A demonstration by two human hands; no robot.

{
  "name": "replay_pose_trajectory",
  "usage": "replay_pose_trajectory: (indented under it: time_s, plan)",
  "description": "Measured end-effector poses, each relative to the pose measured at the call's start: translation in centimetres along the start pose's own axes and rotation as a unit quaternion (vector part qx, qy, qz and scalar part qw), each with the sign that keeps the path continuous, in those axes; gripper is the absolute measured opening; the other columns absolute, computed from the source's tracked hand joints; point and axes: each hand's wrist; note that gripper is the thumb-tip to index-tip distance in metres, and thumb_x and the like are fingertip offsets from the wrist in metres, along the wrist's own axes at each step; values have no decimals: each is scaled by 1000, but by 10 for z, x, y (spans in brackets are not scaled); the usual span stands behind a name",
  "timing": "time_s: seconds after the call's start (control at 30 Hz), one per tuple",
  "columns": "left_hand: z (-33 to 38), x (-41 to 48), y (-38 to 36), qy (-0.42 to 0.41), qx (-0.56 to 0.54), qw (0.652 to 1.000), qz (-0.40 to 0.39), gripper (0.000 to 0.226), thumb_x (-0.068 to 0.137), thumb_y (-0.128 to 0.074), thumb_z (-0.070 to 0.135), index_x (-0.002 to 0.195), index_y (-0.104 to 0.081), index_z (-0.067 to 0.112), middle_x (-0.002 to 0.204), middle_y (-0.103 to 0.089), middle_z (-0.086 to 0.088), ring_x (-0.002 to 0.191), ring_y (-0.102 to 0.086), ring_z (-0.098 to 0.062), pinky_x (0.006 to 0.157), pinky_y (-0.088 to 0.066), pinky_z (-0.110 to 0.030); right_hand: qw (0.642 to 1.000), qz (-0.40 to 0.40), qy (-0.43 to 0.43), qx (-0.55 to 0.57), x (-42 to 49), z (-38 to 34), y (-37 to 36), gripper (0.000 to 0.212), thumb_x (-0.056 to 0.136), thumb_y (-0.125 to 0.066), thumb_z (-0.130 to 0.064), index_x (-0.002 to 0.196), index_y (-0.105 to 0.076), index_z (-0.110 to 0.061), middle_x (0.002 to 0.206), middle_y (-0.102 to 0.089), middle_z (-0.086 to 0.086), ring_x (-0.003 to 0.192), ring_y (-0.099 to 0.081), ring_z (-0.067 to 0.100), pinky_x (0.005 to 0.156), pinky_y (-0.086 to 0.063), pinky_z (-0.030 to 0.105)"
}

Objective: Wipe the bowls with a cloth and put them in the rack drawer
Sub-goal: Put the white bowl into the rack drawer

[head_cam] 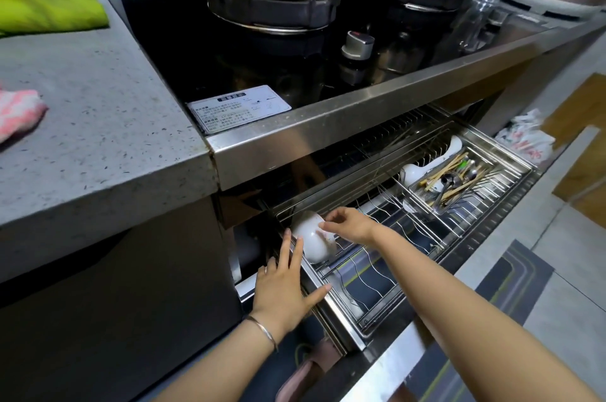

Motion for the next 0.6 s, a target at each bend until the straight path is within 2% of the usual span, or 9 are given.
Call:
replay_pose_trajectory:
  time_s: [0.13,0.2,0.27,0.3,0.37,0.43,0.5,0.6]
  plan:
    - [10,-13,34,-34,29,999,6,86,92,-26,69,154,4,19,162,-5,-4,136,-35,-26,105,-34,-36,995,43,72,-56,-58,-21,24,21,94,-61,-25,106,-62,-7,95,-61,-1,87,-55,10,72,-41,13]
    - [16,-30,62,-71,37,996,38,80,93,-21,68,154,1,21,161,-13,-2,136,-35,-23,105,-34,-35,988,78,118,-58,-93,-31,31,18,93,-61,-22,107,-63,-10,99,-64,-4,91,-58,9,75,-42,8]
    - [20,-51,98,-114,45,988,91,83,85,-7,69,154,-3,22,160,-17,2,140,-30,-18,109,-29,-32,979,114,164,-33,-126,-43,34,14,93,-62,-19,106,-64,-16,100,-66,-6,93,-61,7,84,-46,14]
    - [21,-63,118,-134,40,983,119,83,84,-7,67,154,-8,22,159,-21,2,140,-30,-17,111,-27,-31,974,130,185,-27,-142,-51,35,14,92,-62,-19,106,-64,-19,102,-67,-8,95,-62,5,88,-46,19]
    - [20,-89,157,-180,24,964,194,73,88,-18,57,149,-30,18,149,-41,-1,135,-42,-20,109,-33,-34,963,151,220,-36,-174,-69,36,16,93,-61,-20,108,-63,-23,104,-65,-14,97,-61,-3,92,-47,19]
    - [15,-115,192,-216,40,934,283,61,88,-30,48,135,-54,16,132,-59,-2,121,-57,-23,101,-43,-36,952,164,253,-45,-202,-90,34,20,93,-61,-24,113,-62,-26,108,-64,-16,101,-59,-6,95,-47,21]
    - [2,-137,221,-229,42,914,332,53,88,-38,44,127,-61,16,124,-63,-2,116,-59,-23,100,-45,-36,940,175,290,-42,-224,-113,26,26,92,-61,-29,117,-60,-32,116,-62,-18,110,-56,-4,99,-45,25]
    - [-32,-169,255,-201,18,905,375,49,89,-42,43,125,-61,15,126,-62,-3,120,-54,-24,103,-31,-30,921,171,347,-54,-246,-159,5,35,91,-61,-34,125,-55,-36,125,-55,-22,120,-48,-5,103,-38,22]
Point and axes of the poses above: each hand's wrist, its own x-axis towards the middle knuckle, its own y-axis out of the back of the hand, z = x × y
